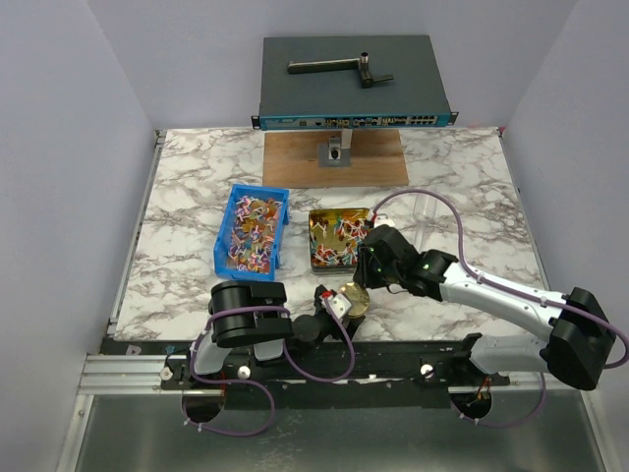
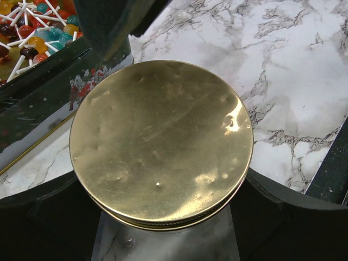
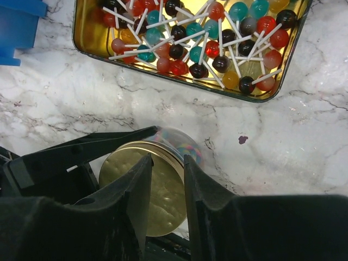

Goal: Pack the candies
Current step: Screw the bottle lid onto the packing bottle.

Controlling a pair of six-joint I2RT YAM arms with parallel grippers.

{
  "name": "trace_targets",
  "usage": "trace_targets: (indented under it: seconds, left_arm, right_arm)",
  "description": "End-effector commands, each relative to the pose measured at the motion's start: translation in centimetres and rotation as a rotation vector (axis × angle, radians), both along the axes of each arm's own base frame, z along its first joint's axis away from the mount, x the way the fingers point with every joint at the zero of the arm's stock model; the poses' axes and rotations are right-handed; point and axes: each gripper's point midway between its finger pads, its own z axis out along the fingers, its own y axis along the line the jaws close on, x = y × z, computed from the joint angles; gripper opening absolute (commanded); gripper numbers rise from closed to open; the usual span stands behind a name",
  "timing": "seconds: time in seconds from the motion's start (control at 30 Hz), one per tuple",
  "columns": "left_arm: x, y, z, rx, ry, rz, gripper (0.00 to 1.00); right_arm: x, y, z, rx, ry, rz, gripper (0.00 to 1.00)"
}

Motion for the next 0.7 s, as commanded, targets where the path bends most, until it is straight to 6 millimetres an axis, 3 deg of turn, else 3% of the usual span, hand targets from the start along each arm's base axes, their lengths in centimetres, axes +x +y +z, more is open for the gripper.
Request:
trace_targets:
  seconds: [0.0, 0.37, 0.67]
  left_arm:
    - [-0.3, 0.3, -0.9, -0.018, 0.032, -0.014, 0.8]
    - [-0.4, 0.2, -0.9, -0.019, 0.034, -0.017, 0.81]
    - [-0.3, 0.3, -1.0, -0.019, 0.033, -0.012, 0.81]
  right_arm:
    - [0.0, 0.3, -0.9, 0.014, 0.012, 0.045, 0.33]
    - [-1.3, -0.1, -2.6, 0.023, 0.059, 0.079, 0.27]
    - [-4.0, -0.7, -4.1, 0.057, 0.155, 0.103, 0.18]
